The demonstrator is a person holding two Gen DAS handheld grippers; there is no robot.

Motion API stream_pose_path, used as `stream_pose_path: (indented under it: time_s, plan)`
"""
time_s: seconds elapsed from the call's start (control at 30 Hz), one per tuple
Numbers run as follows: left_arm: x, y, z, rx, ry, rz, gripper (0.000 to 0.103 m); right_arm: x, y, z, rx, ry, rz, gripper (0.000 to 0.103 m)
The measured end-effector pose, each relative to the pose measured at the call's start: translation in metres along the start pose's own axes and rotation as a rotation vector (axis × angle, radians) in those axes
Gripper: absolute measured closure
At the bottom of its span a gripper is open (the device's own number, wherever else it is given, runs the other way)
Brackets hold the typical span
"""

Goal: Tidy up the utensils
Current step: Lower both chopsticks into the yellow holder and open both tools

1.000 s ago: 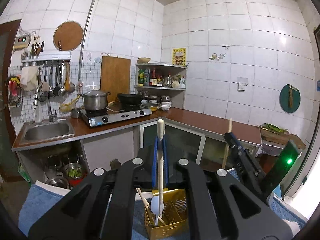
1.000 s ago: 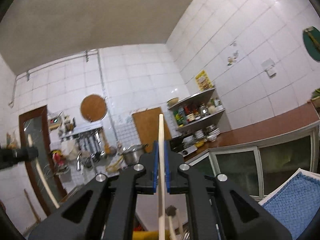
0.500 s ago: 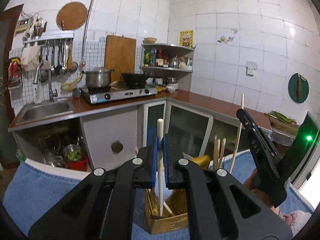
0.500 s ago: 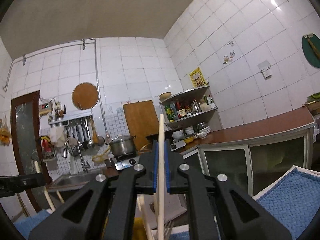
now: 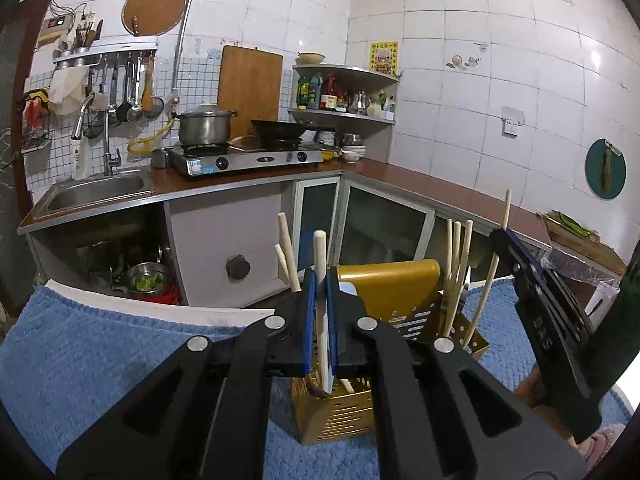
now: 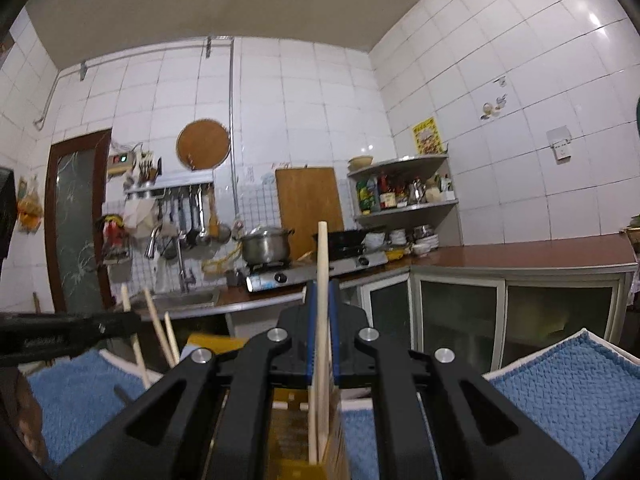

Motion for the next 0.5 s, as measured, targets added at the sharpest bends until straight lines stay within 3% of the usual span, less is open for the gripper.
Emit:
stream_pose_path:
  time_s: [0.23, 0.5]
  plan:
    - [0.000, -0.004, 0.011, 0.003, -0.017, -0.025, 0.098, -0.008, -0.001, 0.022, -0.033, -0.079, -0.011, 0.097]
    - [0.007, -0.008, 0.019, -0.006, -0.062, -0.032, 0.095, -0.004, -0.005, 0.022, -0.064, -0.158, -0.023, 0.097]
Point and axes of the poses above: each gripper's, at about its wrist camera, not at the fingertips, and x roughly the way its jaws point, y to its right, z to its underside, the point moved 3 cm from there along x, roughly the way its jaws point, and after that the axes turned 1 degree about x, right-handed, at the moved point
